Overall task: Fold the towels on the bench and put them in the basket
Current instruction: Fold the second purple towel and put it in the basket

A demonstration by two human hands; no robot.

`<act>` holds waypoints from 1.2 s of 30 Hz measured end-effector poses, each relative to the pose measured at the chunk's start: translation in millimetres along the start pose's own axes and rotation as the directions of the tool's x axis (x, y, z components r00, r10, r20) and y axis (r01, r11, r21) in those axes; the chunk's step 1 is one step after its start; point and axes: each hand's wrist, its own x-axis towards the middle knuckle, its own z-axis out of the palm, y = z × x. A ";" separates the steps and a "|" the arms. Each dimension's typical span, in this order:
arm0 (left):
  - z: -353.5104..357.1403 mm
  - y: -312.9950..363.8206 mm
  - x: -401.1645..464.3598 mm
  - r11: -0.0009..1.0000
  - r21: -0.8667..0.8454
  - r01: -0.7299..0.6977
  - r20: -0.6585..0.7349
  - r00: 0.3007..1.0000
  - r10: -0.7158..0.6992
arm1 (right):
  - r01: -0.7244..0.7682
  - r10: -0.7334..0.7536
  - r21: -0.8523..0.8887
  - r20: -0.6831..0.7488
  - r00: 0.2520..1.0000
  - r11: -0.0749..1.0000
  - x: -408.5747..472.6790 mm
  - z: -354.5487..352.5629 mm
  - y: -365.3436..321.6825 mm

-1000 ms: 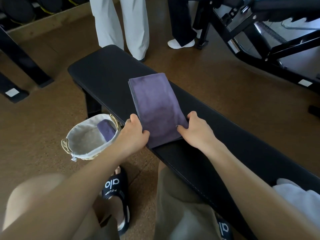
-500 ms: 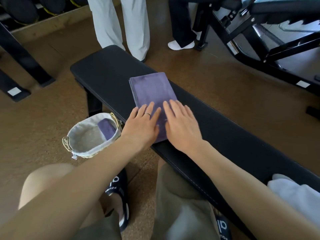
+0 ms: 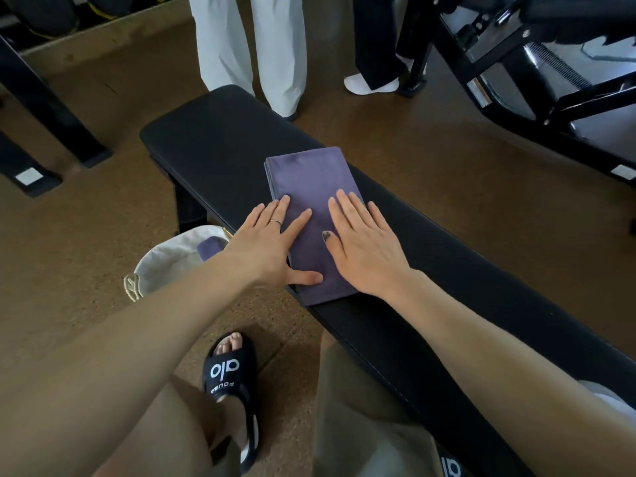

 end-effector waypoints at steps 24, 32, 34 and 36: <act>-7.5 -63.5 81.9 0.970 -0.202 0.135 -0.121 0.979 -0.161 | -0.162 0.146 0.162 0.109 0.983 0.973 109.9 9.2 22.9; -40.4 -24.0 21.6 1.000 -0.008 -0.020 -0.310 0.951 0.017 | 0.220 -0.158 0.306 -0.216 0.964 0.926 -11.7 -23.1 50.9; -39.7 4.1 -6.7 0.979 0.015 -0.203 -0.299 0.933 0.198 | 0.312 -0.281 0.252 -0.152 0.948 0.916 -37.9 -26.7 54.5; -31.0 30.4 -32.7 0.929 0.053 -0.365 -0.210 0.906 0.368 | 0.364 -0.362 0.207 -0.050 0.931 0.908 -51.9 -27.8 56.3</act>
